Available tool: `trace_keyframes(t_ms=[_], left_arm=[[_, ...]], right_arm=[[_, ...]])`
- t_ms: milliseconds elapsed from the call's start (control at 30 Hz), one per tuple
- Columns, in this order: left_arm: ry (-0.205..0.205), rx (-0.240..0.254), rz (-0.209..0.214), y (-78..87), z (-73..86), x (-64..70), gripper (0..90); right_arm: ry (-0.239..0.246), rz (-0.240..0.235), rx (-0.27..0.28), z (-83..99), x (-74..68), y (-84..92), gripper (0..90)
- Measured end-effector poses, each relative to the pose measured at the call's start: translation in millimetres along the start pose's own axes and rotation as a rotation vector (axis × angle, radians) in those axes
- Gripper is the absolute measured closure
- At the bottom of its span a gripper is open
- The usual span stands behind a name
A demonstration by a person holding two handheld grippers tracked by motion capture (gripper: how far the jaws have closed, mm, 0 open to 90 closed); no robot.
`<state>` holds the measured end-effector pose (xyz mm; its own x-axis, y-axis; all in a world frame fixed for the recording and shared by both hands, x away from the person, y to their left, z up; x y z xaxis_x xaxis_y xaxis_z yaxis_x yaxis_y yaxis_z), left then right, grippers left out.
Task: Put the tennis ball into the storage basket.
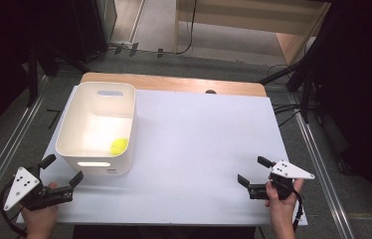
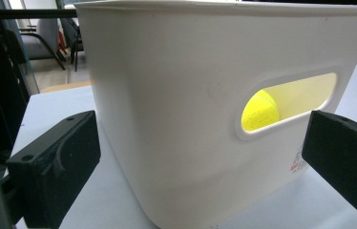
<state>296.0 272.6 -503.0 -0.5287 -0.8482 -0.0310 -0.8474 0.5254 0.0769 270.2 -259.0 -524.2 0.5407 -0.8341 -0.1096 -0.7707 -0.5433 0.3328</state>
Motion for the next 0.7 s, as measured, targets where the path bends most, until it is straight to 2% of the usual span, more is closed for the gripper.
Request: trace_keyframes(t_ms=[133, 267, 400, 500, 700], left_arm=[[-0.005, -0.005, -0.002, -0.2, 0.3, 0.0, 0.0], [0.003, -0.002, 0.004, 0.5, 0.0, -0.5, 0.0], [0.015, 0.004, 0.003, 1.0, -0.5, -1.3, 0.0], [0.012, 0.004, 0.007, 0.9, -0.5, -0.8, 0.0], [0.016, 0.005, 0.006, 1.1, -0.6, -1.3, 0.0]], right_arm=[[-0.030, 0.017, 0.029, 5.9, 7.6, 10.4, 0.0], [-0.018, 0.033, 0.048, 11.4, 12.3, 17.3, 0.0], [-0.033, 0.046, 0.080, 13.3, 16.3, 25.1, 0.0], [-0.024, 0.056, 0.088, 16.5, 21.9, 29.3, 0.0], [-0.046, 0.081, 0.110, 21.1, 34.2, 36.7, 0.0]])
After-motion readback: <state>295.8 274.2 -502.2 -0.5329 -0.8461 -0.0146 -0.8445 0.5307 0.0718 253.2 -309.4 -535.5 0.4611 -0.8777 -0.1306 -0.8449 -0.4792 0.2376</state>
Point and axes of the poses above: each handheld gripper's, and its own axes: y roughly backward along the jaws, z roughly out of its underside, x roughly to its right, the point moved 9 cm from there along -y, roughly forward along the jaws, and after that the axes turned 6 degrees about x, right-handed, at the moved point
